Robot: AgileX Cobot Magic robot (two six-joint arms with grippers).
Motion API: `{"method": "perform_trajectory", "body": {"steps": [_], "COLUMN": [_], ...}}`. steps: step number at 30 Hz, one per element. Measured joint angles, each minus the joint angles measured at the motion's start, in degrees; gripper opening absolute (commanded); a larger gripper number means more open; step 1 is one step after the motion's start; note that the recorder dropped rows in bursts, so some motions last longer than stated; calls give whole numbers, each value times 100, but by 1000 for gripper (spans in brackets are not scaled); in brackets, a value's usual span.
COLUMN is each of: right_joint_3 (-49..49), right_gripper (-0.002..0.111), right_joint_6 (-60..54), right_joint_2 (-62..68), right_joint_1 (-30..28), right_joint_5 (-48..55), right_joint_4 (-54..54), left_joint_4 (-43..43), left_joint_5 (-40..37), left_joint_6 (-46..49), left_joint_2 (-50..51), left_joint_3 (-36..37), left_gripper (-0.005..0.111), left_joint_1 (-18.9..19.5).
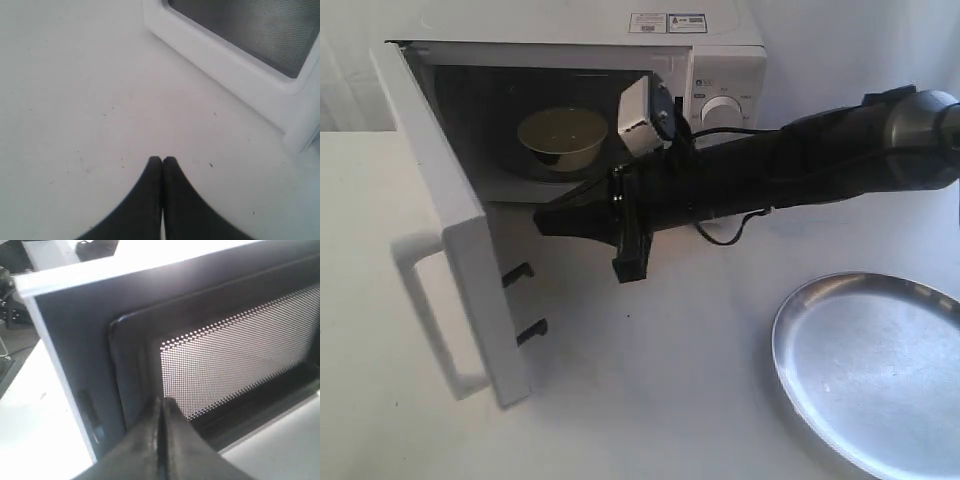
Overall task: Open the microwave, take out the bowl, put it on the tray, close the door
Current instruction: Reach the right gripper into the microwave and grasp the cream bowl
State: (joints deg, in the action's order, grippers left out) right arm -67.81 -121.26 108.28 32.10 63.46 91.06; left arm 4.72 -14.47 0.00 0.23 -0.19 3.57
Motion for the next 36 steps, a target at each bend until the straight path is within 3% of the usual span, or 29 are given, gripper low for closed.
{"method": "perform_trajectory", "body": {"steps": [3,9,14,18,20,36], "right_joint_3": [-174,-647,-1114,-1619,-1963,-3856], "right_gripper": [0,4,26,54,61,59], "right_joint_6": [0,0,0,0,0,0], "right_joint_2": [9,101,478,886,1158,2733], "right_joint_1": [167,314,386,494,552,729], "right_joint_5": [-300,-2741,-3327,-3448,-3593,-4838], "right_joint_4": [0,198,141,-70,-178,-844], "left_joint_4": [0,0,0,0,0,0], "left_joint_5": [0,0,0,0,0,0], "left_joint_6": [0,0,0,0,0,0], "left_joint_2": [0,0,0,0,0,0], "left_joint_3": [0,0,0,0,0,0], "left_gripper": [0,0,0,0,0,0], "left_joint_1": [0,0,0,0,0,0]}}
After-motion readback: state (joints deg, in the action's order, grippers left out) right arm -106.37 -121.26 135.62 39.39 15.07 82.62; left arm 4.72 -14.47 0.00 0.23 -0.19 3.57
